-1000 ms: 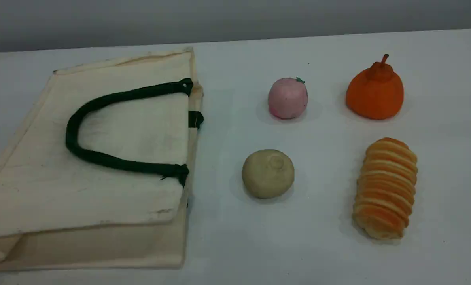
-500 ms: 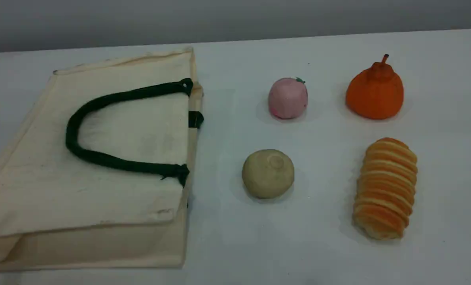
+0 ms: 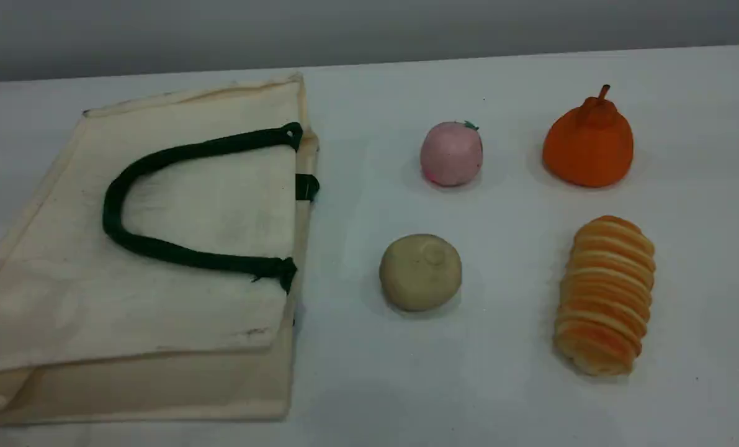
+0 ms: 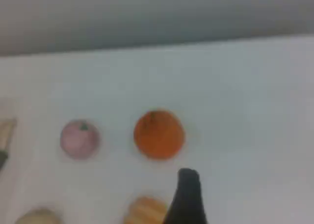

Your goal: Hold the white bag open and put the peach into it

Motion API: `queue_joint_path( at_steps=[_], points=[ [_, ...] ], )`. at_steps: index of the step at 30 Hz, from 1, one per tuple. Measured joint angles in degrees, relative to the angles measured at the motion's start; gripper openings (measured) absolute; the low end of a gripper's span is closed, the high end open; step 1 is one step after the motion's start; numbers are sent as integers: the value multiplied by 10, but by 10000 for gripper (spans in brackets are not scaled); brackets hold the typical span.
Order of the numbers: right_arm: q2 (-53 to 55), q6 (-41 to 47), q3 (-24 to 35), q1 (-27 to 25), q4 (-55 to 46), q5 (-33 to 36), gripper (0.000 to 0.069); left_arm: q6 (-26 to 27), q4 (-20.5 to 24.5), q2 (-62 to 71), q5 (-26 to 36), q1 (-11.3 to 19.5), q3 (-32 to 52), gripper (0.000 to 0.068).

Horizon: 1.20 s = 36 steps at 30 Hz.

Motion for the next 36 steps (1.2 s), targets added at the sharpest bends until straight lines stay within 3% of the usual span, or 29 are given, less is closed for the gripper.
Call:
queue_joint_path(
  at_steps=[12, 36],
  points=[
    [94, -10, -74, 0, 33, 40, 548, -1, 3, 186, -16, 0, -44, 513],
    [94, -10, -74, 0, 37, 41, 548, -2, 18, 418, -75, 0, -148, 513]
  ],
)
